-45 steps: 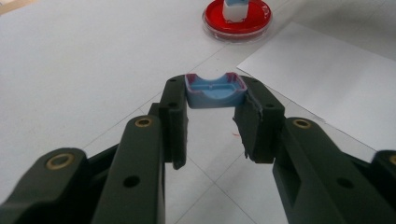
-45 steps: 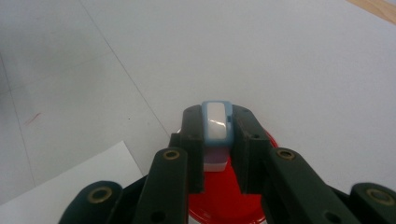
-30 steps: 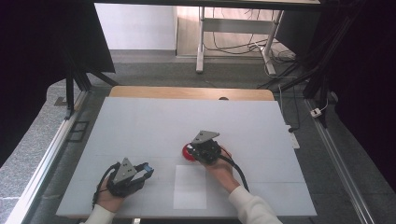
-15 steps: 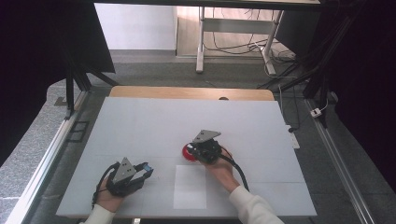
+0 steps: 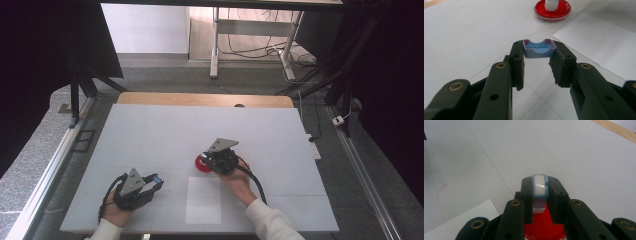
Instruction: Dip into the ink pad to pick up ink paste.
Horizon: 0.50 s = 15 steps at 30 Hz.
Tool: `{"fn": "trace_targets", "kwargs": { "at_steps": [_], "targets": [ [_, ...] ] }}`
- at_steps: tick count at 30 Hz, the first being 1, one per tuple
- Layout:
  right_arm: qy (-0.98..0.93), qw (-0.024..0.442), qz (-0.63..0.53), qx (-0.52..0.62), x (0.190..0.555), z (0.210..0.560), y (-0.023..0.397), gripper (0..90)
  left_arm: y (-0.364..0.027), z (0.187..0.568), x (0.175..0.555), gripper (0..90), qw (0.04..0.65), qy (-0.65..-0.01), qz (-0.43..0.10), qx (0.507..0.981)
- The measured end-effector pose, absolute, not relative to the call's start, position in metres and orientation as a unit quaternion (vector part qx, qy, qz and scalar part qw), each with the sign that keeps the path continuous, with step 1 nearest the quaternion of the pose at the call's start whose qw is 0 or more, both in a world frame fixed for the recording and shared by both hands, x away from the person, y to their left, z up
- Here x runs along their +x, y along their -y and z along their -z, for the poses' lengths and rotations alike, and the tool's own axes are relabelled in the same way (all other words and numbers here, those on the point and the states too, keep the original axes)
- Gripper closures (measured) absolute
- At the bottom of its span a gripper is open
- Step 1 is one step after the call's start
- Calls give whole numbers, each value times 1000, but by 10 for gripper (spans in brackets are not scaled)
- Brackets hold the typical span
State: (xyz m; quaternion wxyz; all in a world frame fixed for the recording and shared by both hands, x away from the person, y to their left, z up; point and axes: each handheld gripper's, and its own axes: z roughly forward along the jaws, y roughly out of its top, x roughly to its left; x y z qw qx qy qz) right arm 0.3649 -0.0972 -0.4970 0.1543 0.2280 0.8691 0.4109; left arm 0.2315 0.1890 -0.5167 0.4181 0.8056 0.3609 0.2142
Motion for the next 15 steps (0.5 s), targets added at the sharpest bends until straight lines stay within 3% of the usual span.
{"fn": "trace_targets", "kwargs": {
  "at_steps": [15],
  "targets": [
    [-857, 154, -432, 234, 363, 487, 106, 754, -189, 517, 232, 642, 418, -362, -216, 805]
  ]
}}
